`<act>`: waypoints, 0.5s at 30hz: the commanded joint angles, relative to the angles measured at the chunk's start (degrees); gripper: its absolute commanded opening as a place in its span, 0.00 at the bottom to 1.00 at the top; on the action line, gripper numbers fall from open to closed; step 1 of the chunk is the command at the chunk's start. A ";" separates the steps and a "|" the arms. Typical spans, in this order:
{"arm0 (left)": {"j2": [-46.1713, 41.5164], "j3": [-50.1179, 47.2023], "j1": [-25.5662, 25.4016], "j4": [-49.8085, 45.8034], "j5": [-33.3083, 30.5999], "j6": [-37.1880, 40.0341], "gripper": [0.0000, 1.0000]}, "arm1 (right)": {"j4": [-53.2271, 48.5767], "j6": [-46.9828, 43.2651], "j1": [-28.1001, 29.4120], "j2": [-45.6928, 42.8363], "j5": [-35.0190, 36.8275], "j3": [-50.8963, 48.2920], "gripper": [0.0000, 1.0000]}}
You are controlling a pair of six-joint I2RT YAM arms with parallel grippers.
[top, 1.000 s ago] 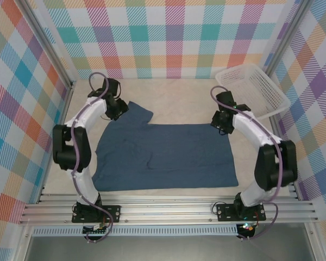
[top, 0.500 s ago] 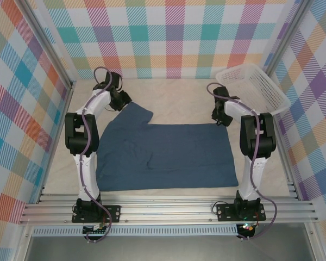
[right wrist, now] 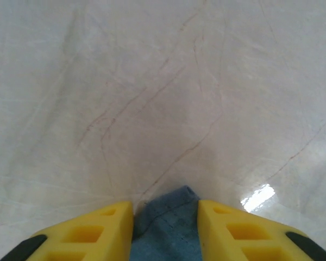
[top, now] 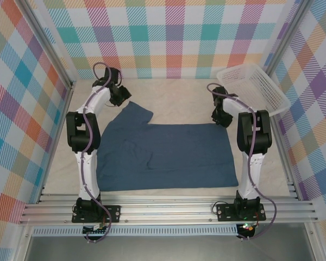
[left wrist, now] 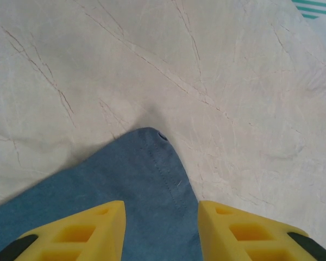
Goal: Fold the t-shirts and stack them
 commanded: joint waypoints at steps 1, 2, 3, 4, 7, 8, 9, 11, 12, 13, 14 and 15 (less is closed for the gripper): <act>1.36 2.71 0.50 -1.20 -0.03 -0.88 0.40 | -4.09 1.12 -0.91 2.67 0.31 2.43 0.29; 1.61 3.07 0.44 -1.18 -0.14 -1.03 0.40 | -3.68 1.04 -1.01 2.57 -0.05 2.19 0.25; 1.95 3.61 0.45 -1.26 -0.10 -1.16 0.40 | -3.69 1.04 -1.09 2.42 -0.25 2.16 0.20; 2.36 4.28 0.44 -1.56 -0.11 -1.08 0.40 | -3.85 1.12 -1.08 2.25 -0.25 2.25 0.17; 4.65 7.48 0.46 -2.82 -0.46 -0.92 0.41 | -4.35 1.26 -1.09 1.14 -0.25 2.19 0.10; 5.72 8.90 0.46 -3.08 -0.62 -0.75 0.41 | -4.48 1.30 -1.06 0.69 -0.17 1.93 0.08; 7.05 10.77 0.54 -3.66 -1.35 -0.53 0.41 | -4.61 1.46 -1.00 0.18 -0.11 1.66 0.06; 9.67 14.61 0.42 -5.14 -3.81 0.17 0.42 | -4.97 1.78 -1.00 -0.30 -0.17 1.29 0.02; 10.97 16.03 0.44 -5.03 -4.94 0.70 0.42 | -5.38 1.92 -1.02 -0.48 -0.24 1.29 0.00; 12.13 17.17 0.46 -4.66 -6.05 1.15 0.42 | -5.70 2.01 -1.00 -0.58 -0.33 1.36 0.00; 13.08 18.08 0.47 -4.33 -7.00 1.44 0.42 | -5.81 2.01 -0.96 -0.72 -0.42 1.31 0.00; 14.07 18.90 0.41 -3.88 -7.86 1.78 0.43 | -5.77 1.85 -0.87 -0.96 -0.64 1.22 0.00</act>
